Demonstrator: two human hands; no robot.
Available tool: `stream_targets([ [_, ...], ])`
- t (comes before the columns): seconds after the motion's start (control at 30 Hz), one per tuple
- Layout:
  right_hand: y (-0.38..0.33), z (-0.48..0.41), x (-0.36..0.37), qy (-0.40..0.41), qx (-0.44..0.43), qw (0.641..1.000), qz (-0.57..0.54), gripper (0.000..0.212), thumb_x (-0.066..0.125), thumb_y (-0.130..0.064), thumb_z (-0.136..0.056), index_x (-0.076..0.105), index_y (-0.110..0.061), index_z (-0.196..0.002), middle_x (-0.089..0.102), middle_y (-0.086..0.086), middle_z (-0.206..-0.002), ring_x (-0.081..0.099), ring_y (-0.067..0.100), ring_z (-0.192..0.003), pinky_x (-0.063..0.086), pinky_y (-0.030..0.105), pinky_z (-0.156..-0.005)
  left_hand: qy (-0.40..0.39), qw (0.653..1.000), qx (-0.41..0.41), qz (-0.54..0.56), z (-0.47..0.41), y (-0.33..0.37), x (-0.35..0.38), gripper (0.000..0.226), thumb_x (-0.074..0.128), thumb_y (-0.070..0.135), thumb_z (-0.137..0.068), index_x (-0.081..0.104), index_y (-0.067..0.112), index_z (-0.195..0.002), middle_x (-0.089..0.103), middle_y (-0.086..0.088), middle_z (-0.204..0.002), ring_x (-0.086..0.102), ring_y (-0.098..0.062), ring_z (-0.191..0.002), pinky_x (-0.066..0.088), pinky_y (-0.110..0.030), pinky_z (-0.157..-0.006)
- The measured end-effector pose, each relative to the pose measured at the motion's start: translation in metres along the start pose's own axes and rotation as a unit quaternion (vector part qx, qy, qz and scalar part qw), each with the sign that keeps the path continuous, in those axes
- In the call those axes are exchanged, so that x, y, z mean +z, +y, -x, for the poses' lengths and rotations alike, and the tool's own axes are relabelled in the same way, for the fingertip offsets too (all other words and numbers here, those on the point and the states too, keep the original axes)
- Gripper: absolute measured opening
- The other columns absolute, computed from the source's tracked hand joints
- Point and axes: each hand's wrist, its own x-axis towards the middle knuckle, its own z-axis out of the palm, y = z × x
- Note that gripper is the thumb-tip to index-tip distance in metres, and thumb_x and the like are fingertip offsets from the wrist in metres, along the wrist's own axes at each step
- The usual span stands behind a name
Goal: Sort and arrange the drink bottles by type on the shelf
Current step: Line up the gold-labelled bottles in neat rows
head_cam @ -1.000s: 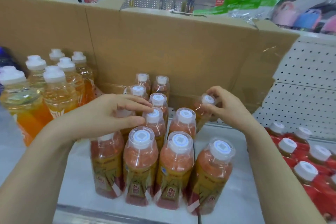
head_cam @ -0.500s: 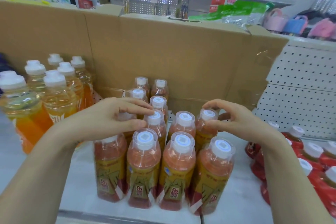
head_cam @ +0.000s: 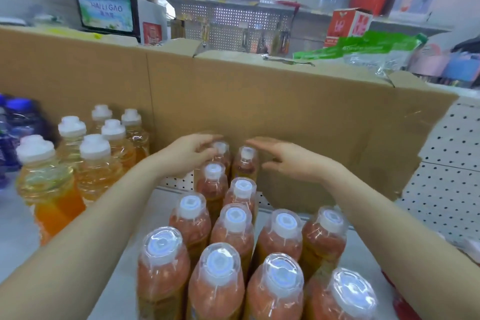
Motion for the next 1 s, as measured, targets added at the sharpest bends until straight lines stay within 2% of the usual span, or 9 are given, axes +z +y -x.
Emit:
stream_targets([
  [0.1, 0.004, -0.022, 0.007, -0.039, -0.013, 0.998, 0.038, 0.069, 0.057, -0.017, -0.104, 0.024, -0.035, -0.161, 0.018, -0.006, -0.17, 0.019, 0.011, -0.155, 0.013, 0.021, -0.121, -0.046, 0.998, -0.022, -0.039, -0.022, -0.011, 0.004, 0.047, 0.047, 0.03, -0.103, 0.039, 0.033, -0.149, 0.038, 0.011, -0.156, 0.051, -0.021, -0.13, 0.04, -0.031, -0.108],
  [0.17, 0.007, -0.023, 0.006, -0.021, -0.005, 1.0, 0.014, 0.062, 0.063, -0.023, -0.101, 0.038, -0.031, -0.157, 0.032, 0.0, -0.161, 0.036, 0.016, -0.144, 0.026, 0.025, -0.117, -0.058, 0.996, -0.028, -0.067, -0.029, -0.015, 0.007, 0.049, 0.052, 0.027, -0.102, 0.041, 0.033, -0.15, 0.036, 0.008, -0.156, 0.04, -0.018, -0.139, 0.031, -0.029, -0.114],
  [0.3, 0.015, 0.0, 0.0, 0.018, 0.013, 0.999, 0.037, 0.048, 0.074, -0.031, -0.093, 0.057, -0.025, -0.138, 0.054, 0.0, -0.122, 0.056, 0.017, -0.108, 0.047, 0.032, -0.096, -0.036, 0.995, -0.014, -0.093, -0.029, -0.011, 0.006, 0.05, 0.067, 0.018, -0.092, 0.055, 0.033, -0.138, 0.041, 0.005, -0.133, 0.054, -0.016, -0.11, 0.049, -0.031, -0.097],
  [0.43, 0.018, 0.04, -0.009, 0.011, 0.033, 0.999, 0.027, 0.041, 0.074, -0.034, -0.091, 0.062, -0.032, -0.13, 0.057, -0.01, -0.115, 0.056, 0.001, -0.094, 0.053, 0.035, -0.093, -0.006, 0.997, -0.005, -0.079, -0.028, -0.013, 0.004, 0.045, 0.073, 0.017, -0.087, 0.061, 0.034, -0.127, 0.052, 0.007, -0.128, 0.058, -0.015, -0.112, 0.048, -0.03, -0.098],
  [0.5, 0.009, 0.055, -0.011, -0.009, 0.023, 0.999, 0.027, 0.037, 0.075, -0.035, -0.09, 0.064, -0.036, -0.125, 0.056, -0.015, -0.111, 0.056, 0.0, -0.095, 0.053, 0.033, -0.091, -0.013, 0.999, -0.016, -0.041, -0.029, -0.016, 0.004, 0.043, 0.073, 0.013, -0.086, 0.061, 0.034, -0.122, 0.062, 0.009, -0.126, 0.06, -0.014, -0.113, 0.051, -0.031, -0.094],
  [0.63, -0.014, 0.063, -0.005, -0.013, -0.003, 0.999, 0.039, 0.035, 0.075, -0.042, -0.089, 0.065, -0.041, -0.123, 0.057, -0.015, -0.11, 0.057, 0.002, -0.096, 0.052, 0.032, -0.088, -0.007, 1.0, -0.011, -0.012, -0.028, -0.015, 0.005, 0.047, 0.071, 0.008, -0.088, 0.061, 0.035, -0.124, 0.062, 0.011, -0.126, 0.06, -0.012, -0.113, 0.048, -0.018, -0.08],
  [0.73, -0.018, 0.063, -0.008, -0.004, 0.012, 1.0, 0.001, 0.043, 0.069, -0.052, -0.091, 0.063, -0.041, -0.132, 0.062, -0.021, -0.117, 0.058, -0.003, -0.102, 0.049, 0.024, -0.092, 0.041, 0.999, 0.011, 0.019, -0.021, -0.005, 0.0, 0.052, 0.073, 0.008, -0.087, 0.059, 0.035, -0.129, 0.064, 0.014, -0.124, 0.061, -0.009, -0.115, 0.053, -0.027, -0.093],
  [0.83, -0.017, 0.059, -0.012, 0.097, 0.028, 0.993, -0.065, 0.052, 0.065, -0.051, -0.094, 0.053, -0.039, -0.143, 0.065, -0.014, -0.126, 0.061, 0.001, -0.11, 0.052, 0.031, -0.102, 0.082, 0.992, 0.073, 0.06, -0.015, 0.02, -0.012, 0.054, 0.075, 0.013, -0.086, 0.057, 0.038, -0.13, 0.064, 0.016, -0.126, 0.06, -0.003, -0.118, 0.047, -0.03, -0.105],
  [1.0, -0.036, 0.046, -0.015, 0.226, -0.016, 0.968, -0.111, 0.078, 0.079, -0.04, -0.085, 0.038, -0.036, -0.151, 0.059, -0.012, -0.137, 0.058, 0.005, -0.122, 0.048, 0.032, -0.107, 0.086, 0.968, 0.189, 0.139, 0.0, 0.086, -0.022, 0.05, 0.071, 0.007, -0.088, 0.06, 0.028, -0.133, 0.065, 0.015, -0.128, 0.06, 0.001, -0.117, 0.046, -0.015, -0.098],
])
